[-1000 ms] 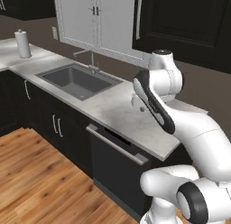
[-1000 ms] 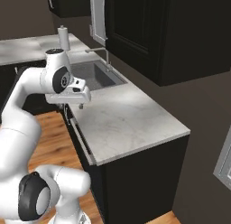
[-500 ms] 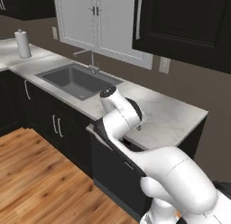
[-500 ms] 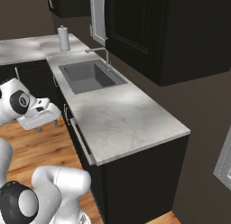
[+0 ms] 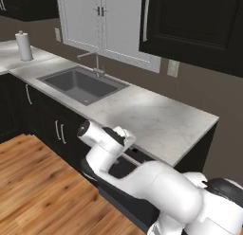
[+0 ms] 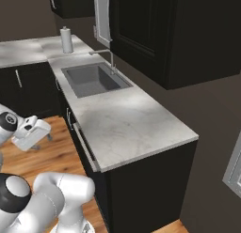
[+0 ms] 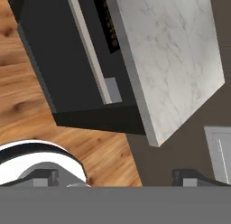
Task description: Open the dishwasher door and pull out the top rack.
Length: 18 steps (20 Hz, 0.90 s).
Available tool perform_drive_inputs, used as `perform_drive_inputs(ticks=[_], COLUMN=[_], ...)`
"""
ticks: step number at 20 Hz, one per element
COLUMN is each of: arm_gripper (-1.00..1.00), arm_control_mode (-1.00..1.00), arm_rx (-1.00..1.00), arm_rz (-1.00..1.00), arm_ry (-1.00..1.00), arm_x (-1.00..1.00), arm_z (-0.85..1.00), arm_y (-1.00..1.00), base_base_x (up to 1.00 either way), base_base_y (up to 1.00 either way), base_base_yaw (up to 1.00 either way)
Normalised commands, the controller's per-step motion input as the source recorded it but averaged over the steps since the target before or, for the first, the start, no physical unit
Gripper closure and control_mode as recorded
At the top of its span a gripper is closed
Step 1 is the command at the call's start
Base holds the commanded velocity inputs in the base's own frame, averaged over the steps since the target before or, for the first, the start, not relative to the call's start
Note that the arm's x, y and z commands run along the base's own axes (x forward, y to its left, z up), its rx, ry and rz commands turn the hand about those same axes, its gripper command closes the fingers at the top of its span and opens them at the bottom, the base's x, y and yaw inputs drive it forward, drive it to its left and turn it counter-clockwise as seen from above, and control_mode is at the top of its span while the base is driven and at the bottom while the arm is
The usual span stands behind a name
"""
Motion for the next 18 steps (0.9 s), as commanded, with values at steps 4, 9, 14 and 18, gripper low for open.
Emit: perform_drive_inputs(ticks=[4,9,14,18], arm_gripper=[-1.0,-1.0,-1.0,-1.0], arm_control_mode=[-1.0,-1.0,-1.0,-1.0], arm_rx=[-0.05,-0.13,-0.15,-0.11], arm_rz=[0.0,0.0,0.0,0.0], arm_ry=[0.0,0.0,0.0,0.0], arm_x=[0.28,0.21,0.16,0.34], arm_z=[-0.11,-0.34,-0.42,-0.26], arm_y=[0.0,0.0,0.01,0.0], base_base_x=[0.0,0.0,0.0,0.0], base_base_y=[0.0,0.0,0.0,0.0], base_base_yaw=[0.0,0.0,0.0,0.0])
